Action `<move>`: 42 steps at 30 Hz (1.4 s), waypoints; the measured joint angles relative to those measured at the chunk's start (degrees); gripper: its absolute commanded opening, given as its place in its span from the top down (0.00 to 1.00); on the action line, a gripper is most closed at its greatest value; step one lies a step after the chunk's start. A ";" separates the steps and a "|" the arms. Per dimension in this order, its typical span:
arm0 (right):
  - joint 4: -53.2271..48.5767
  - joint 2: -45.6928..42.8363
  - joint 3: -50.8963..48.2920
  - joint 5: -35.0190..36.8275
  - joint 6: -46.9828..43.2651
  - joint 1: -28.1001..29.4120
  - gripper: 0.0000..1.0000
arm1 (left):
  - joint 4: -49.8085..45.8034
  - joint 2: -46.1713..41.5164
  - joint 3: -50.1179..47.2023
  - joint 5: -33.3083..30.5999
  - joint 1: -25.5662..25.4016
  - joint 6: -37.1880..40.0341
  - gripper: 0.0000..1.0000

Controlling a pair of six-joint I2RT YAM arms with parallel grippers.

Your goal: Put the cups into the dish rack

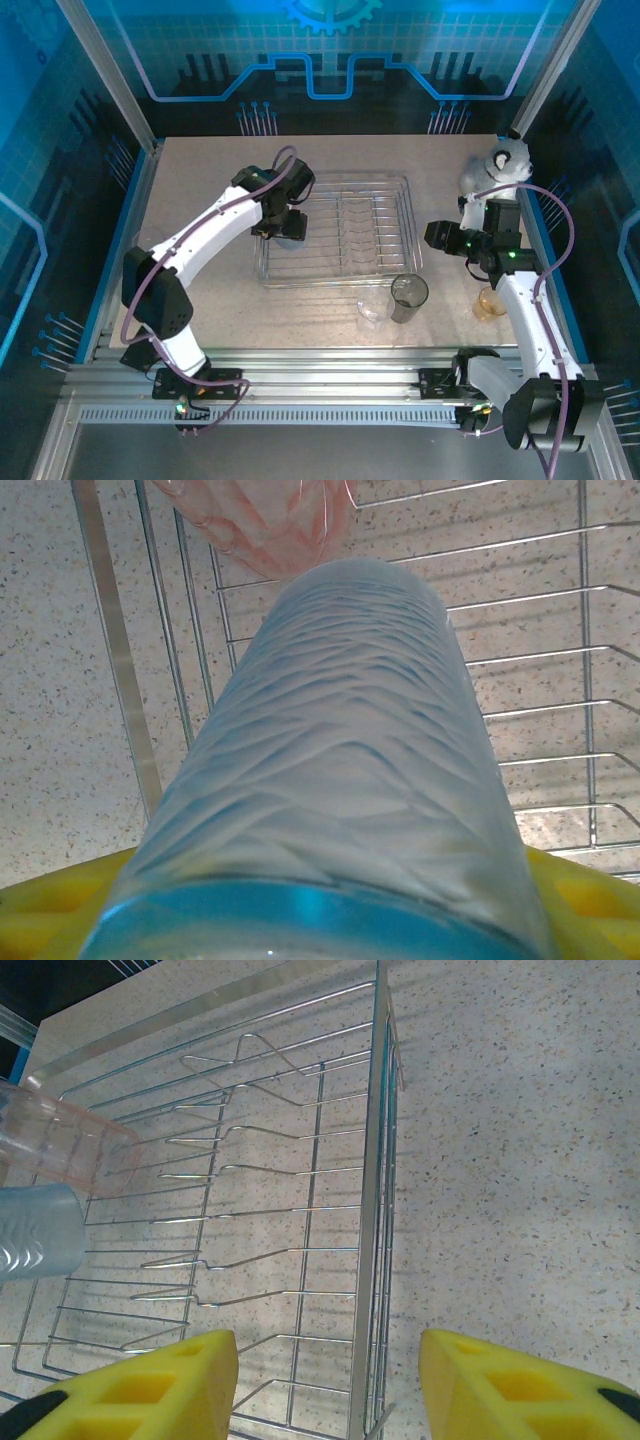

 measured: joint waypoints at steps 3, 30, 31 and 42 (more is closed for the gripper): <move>0.00 0.00 0.00 0.00 0.00 0.00 0.49 | -0.70 1.49 0.85 -0.37 0.00 0.28 0.96; -0.04 0.39 -0.02 0.02 -0.42 0.00 0.49 | -4.52 4.37 2.93 -1.77 3.39 3.28 0.75; -0.04 0.46 -0.02 0.02 -0.42 0.00 0.49 | -4.37 4.37 2.91 -1.46 3.52 3.30 0.74; -0.28 0.50 -0.07 0.22 -0.42 0.00 0.49 | -4.00 4.44 1.70 0.02 3.63 3.32 0.61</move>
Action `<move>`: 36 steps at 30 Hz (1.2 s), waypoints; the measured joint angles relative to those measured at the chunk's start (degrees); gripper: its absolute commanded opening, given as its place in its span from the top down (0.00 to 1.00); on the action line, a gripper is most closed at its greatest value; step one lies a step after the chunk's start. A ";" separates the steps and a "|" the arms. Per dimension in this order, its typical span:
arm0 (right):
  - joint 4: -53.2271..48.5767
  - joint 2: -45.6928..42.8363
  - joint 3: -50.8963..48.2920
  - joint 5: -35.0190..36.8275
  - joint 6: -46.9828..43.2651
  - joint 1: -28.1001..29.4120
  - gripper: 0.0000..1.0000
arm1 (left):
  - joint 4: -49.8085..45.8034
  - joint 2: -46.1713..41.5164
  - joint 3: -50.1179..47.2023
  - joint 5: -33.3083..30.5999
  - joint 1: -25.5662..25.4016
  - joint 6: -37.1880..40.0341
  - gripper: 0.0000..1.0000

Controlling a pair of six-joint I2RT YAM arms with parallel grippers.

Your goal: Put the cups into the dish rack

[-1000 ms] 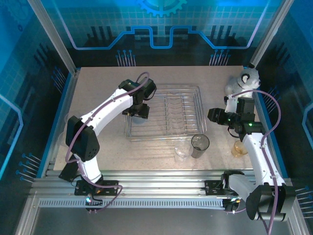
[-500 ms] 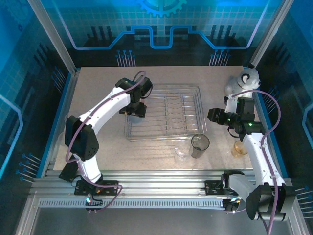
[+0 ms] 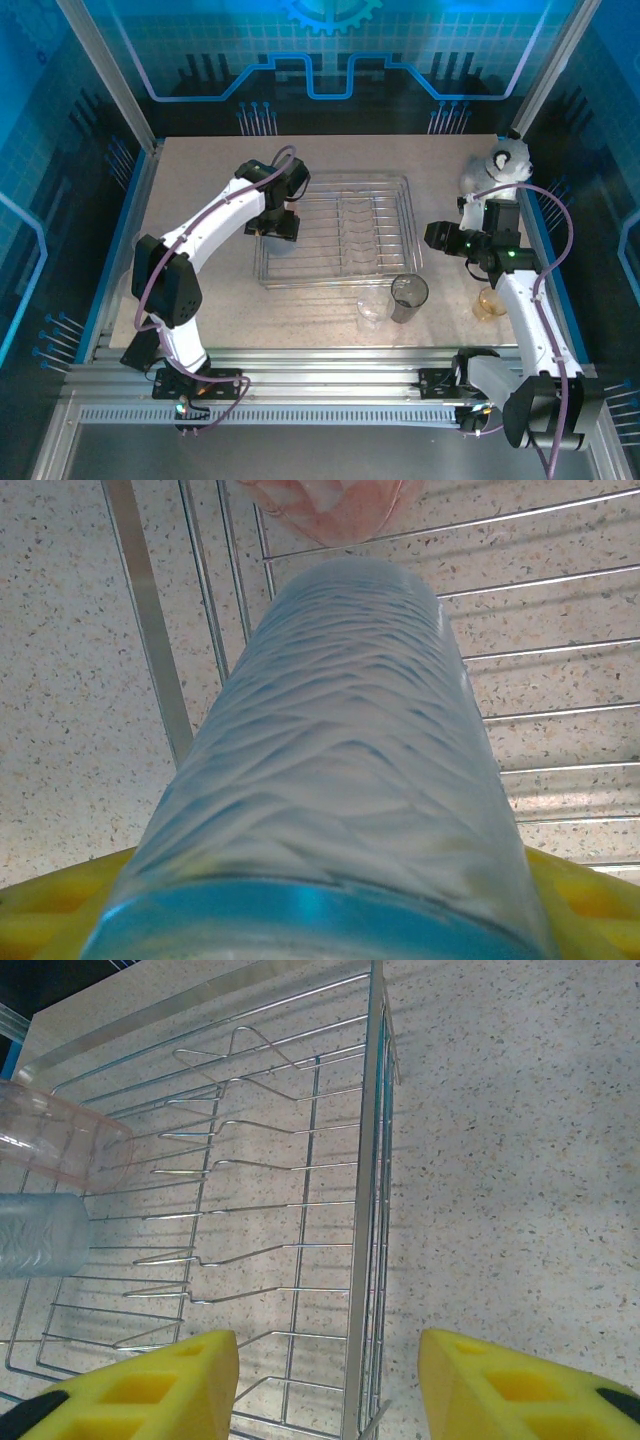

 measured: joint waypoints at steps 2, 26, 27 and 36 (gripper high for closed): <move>-0.11 0.00 0.00 0.02 0.00 0.00 0.50 | 0.02 0.00 -0.11 0.07 0.00 0.00 0.56; -0.33 0.07 -0.22 0.35 0.00 0.00 0.50 | 1.42 0.52 -0.81 0.52 1.79 1.09 0.13; -0.33 0.07 -0.22 0.42 0.00 0.00 0.50 | 1.51 0.72 -0.83 0.52 1.84 1.09 0.12; -0.37 0.07 -0.22 0.42 0.00 0.00 0.49 | 2.10 0.92 -0.81 0.26 1.88 1.07 0.01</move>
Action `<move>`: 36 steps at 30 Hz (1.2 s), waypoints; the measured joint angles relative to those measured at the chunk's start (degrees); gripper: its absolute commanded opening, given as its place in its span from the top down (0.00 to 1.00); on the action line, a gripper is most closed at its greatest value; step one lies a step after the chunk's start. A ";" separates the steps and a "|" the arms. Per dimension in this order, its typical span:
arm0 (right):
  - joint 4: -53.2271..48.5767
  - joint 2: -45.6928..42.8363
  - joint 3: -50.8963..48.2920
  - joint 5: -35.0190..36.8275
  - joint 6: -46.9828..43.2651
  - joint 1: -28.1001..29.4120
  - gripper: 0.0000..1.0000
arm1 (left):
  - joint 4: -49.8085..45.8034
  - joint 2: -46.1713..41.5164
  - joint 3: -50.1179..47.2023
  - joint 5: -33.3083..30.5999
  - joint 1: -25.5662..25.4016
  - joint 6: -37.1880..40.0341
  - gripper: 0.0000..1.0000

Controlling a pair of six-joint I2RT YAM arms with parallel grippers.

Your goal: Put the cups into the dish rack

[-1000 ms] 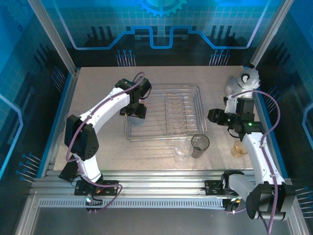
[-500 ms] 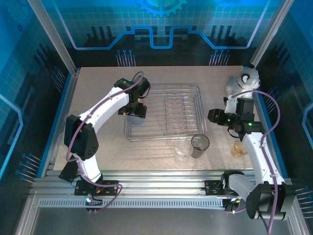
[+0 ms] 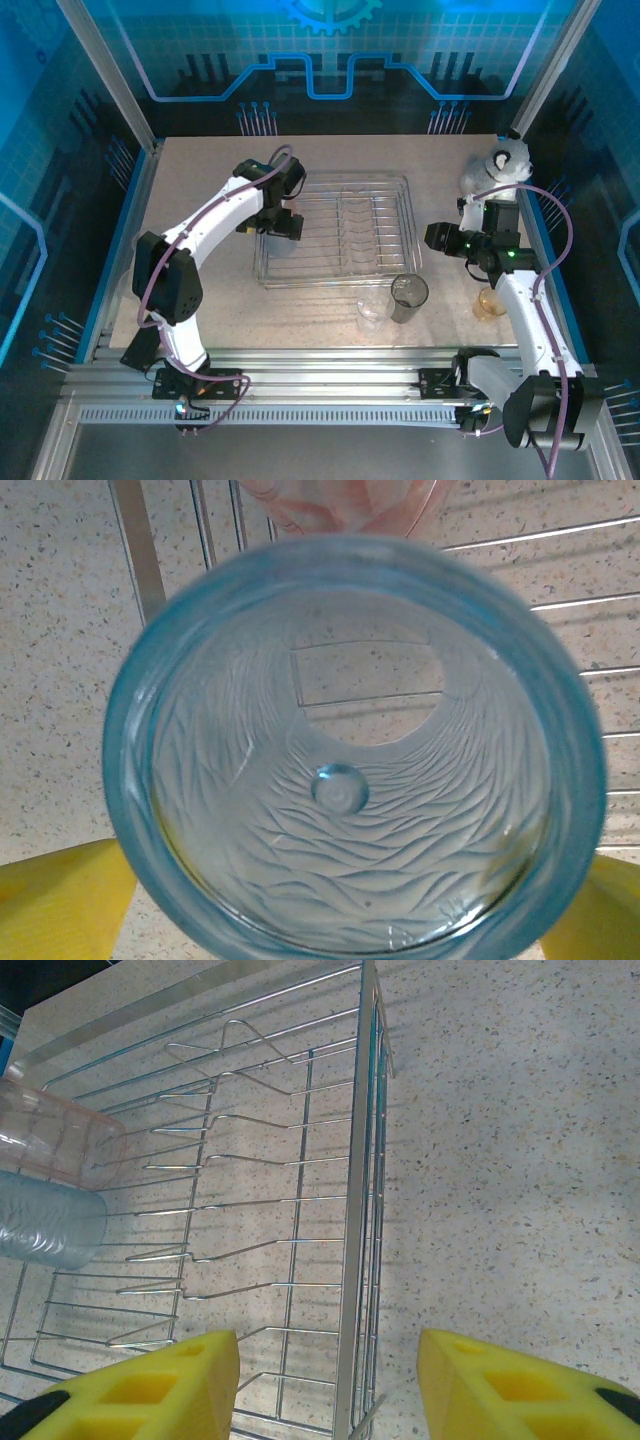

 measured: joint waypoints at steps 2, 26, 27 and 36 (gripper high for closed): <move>-0.07 0.00 0.00 0.00 0.00 0.00 0.49 | 0.52 -0.15 0.00 0.02 0.00 0.00 0.01; -14.05 -2.01 6.12 -0.42 3.02 0.66 0.43 | 24.37 -30.38 -25.38 4.81 0.04 -0.26 0.01; -15.13 -2.05 6.36 -0.42 3.04 1.20 0.43 | 25.77 -31.39 -26.73 5.68 0.04 -0.26 0.01; -23.23 -3.30 6.86 2.47 4.17 9.05 0.42 | 34.88 -40.85 -37.64 9.01 -0.02 -1.38 0.01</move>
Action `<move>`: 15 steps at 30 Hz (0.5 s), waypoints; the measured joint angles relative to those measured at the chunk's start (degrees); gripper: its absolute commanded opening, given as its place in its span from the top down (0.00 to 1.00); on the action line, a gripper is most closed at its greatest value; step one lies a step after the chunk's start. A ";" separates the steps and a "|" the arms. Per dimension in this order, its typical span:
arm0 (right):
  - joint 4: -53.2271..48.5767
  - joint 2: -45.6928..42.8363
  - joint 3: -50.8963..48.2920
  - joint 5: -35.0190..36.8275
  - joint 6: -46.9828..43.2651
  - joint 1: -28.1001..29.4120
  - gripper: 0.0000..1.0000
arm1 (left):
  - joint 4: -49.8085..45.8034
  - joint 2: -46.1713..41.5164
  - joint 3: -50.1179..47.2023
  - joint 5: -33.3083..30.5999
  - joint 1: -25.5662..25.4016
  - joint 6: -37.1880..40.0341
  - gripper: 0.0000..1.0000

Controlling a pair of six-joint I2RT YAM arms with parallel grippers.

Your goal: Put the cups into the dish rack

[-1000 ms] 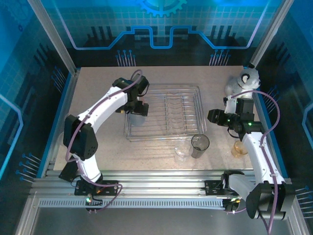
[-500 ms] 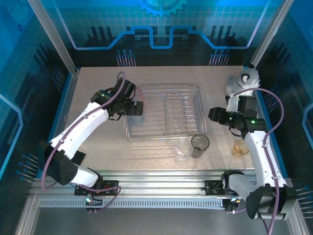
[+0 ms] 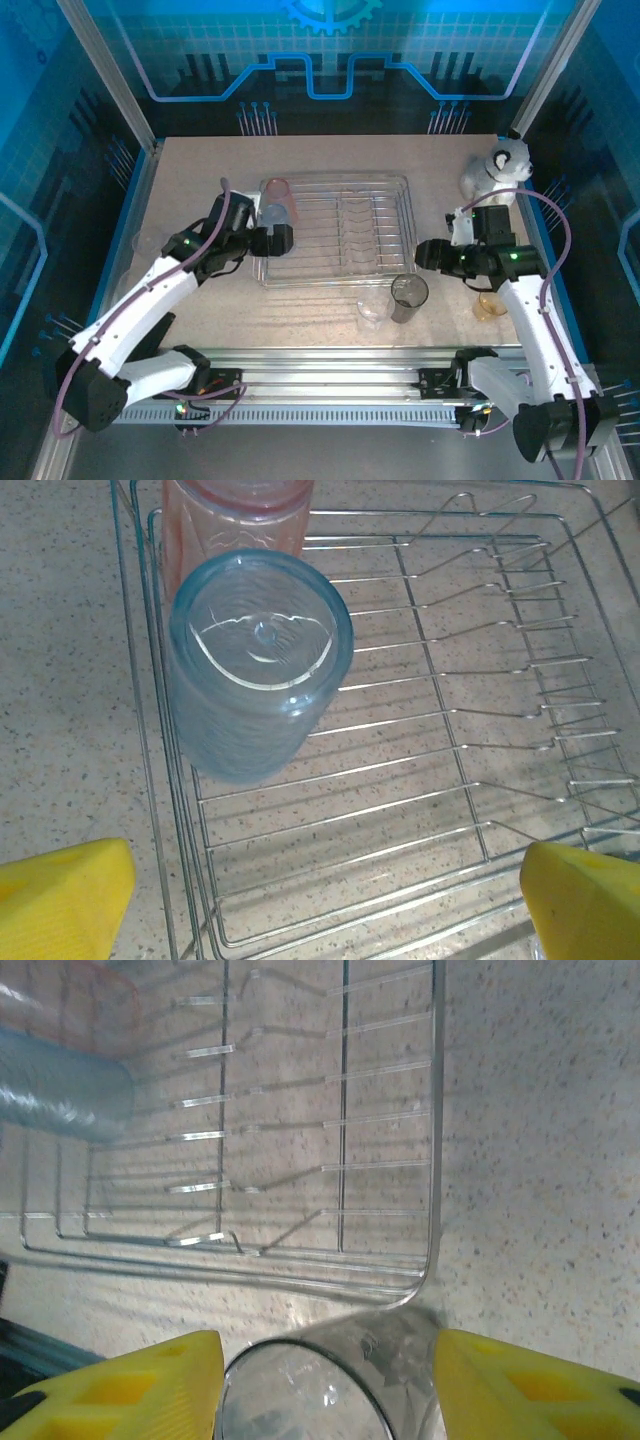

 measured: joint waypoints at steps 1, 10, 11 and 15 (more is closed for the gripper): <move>-0.79 0.07 0.00 1.16 0.22 1.31 0.42 | 0.79 -1.20 -1.14 0.57 0.00 0.00 0.01; -4.52 1.40 -0.02 11.37 1.95 9.40 0.46 | 4.22 -7.48 -5.92 3.96 -0.31 0.02 0.01; -4.61 1.42 -0.02 12.17 2.16 9.70 0.46 | 4.44 -7.67 -6.25 4.15 -0.33 0.02 0.01; -5.01 1.95 -0.26 13.57 2.99 10.27 0.48 | 4.81 -7.72 -6.97 4.44 -0.46 0.02 0.01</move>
